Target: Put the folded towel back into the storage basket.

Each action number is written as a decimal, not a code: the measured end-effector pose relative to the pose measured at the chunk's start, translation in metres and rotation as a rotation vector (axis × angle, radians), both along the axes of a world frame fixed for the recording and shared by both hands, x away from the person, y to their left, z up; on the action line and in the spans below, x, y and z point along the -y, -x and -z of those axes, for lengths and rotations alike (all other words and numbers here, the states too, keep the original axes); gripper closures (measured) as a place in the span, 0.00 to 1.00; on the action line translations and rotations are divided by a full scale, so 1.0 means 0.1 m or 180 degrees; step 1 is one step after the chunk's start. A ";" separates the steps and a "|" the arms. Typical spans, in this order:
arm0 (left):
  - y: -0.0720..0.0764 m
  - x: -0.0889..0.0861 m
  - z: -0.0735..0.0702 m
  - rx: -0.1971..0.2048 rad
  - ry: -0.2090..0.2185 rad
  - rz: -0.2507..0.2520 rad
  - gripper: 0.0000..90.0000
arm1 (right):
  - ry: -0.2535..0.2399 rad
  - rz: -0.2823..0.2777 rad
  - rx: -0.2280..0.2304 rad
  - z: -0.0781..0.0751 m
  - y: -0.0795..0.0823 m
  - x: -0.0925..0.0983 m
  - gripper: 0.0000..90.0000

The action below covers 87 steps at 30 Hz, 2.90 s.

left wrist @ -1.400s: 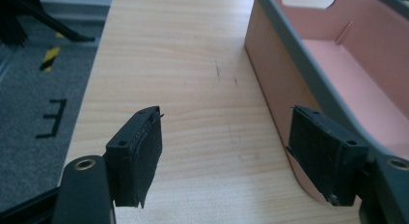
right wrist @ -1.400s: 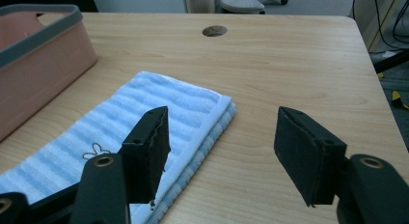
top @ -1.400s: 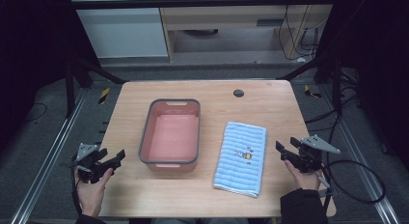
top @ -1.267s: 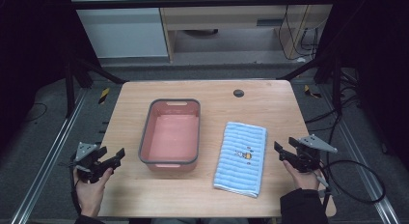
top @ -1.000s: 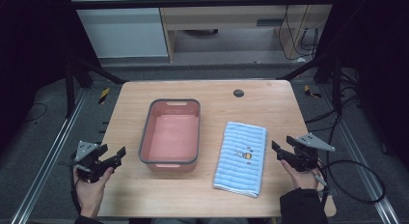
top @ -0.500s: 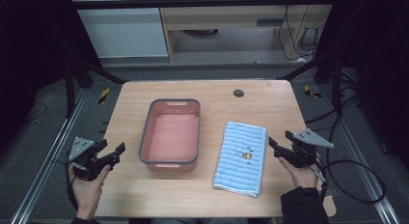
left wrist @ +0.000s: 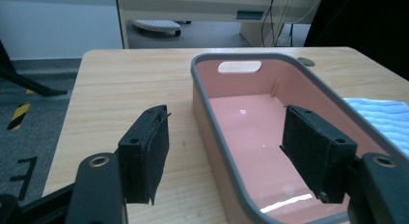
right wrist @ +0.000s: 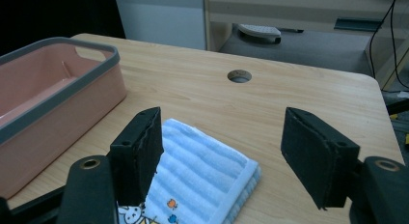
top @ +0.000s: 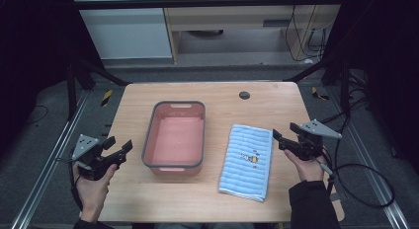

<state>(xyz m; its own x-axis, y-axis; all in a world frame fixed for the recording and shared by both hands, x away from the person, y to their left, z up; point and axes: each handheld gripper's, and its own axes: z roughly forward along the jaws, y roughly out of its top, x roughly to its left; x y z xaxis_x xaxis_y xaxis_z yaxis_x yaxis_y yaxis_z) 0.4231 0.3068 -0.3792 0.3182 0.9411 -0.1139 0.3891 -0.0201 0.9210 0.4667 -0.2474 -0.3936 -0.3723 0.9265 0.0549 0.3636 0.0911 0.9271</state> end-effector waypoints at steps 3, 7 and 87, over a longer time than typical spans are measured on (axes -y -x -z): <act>-0.02 0.06 -0.03 0.0031 0.0016 0.0054 0.36 | 0.0039 -0.0034 0.0011 -0.04 -0.04 -0.03 0.35; -0.03 0.14 -0.03 0.0042 0.0014 0.0096 0.36 | 0.0098 -0.0067 -0.0005 -0.06 -0.11 -0.08 0.35; -0.12 2.24 0.23 -0.0020 -0.0302 0.1253 0.46 | 0.0123 0.0120 -0.0140 0.05 -0.61 -0.02 0.43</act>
